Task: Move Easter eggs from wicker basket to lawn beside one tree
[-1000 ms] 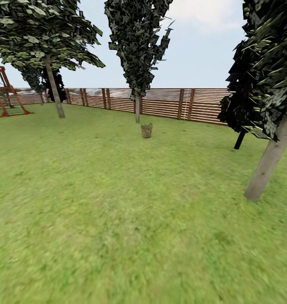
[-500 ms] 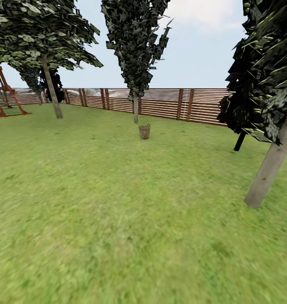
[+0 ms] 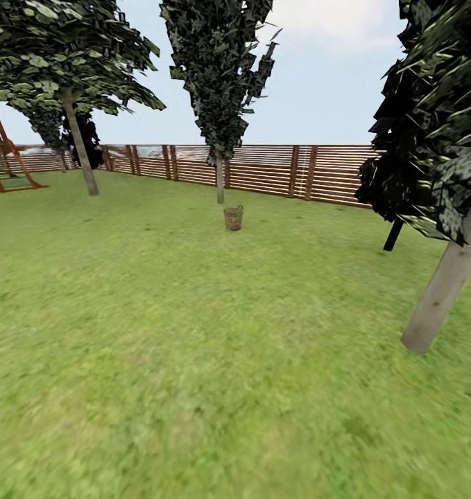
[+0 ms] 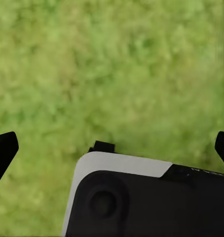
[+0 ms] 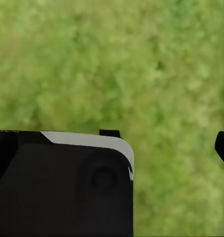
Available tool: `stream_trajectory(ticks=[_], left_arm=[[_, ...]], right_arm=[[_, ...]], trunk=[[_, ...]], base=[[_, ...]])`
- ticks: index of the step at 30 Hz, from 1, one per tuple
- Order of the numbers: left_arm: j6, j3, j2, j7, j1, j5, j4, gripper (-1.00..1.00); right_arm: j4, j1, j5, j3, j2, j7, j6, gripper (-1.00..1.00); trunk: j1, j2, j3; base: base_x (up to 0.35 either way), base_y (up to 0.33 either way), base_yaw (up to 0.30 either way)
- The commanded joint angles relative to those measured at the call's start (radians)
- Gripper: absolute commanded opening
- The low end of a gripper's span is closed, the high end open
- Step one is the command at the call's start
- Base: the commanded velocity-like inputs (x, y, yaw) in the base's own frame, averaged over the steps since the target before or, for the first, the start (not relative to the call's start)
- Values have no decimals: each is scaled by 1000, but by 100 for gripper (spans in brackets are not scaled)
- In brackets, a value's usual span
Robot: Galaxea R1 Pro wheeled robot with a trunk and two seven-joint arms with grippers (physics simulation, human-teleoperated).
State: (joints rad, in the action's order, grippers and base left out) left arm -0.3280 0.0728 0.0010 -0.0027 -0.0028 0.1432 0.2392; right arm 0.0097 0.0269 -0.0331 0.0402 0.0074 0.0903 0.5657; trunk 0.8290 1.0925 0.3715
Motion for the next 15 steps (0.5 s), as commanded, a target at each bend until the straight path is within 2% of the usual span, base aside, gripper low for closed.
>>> stream_trajectory(ticks=[1, 9, 15], left_arm=[[-2, 0, 0, 0, 0, 6, 0, 100], [-2, 1, 0, 0, 0, 7, 0, 100], [-2, 1, 0, 0, 0, 7, 0, 100]], right_arm=[[1, 1, -4, 4, 0, 8, 2, 100], [1, 1, -4, 4, 0, 8, 2, 100], [1, 1, -4, 4, 0, 8, 2, 100]], trunk=[[1, 1, 1], [1, 1, 1], [1, 1, 1]], base=[[297, -206, 0], [299, -195, 0], [318, -90, 0]])
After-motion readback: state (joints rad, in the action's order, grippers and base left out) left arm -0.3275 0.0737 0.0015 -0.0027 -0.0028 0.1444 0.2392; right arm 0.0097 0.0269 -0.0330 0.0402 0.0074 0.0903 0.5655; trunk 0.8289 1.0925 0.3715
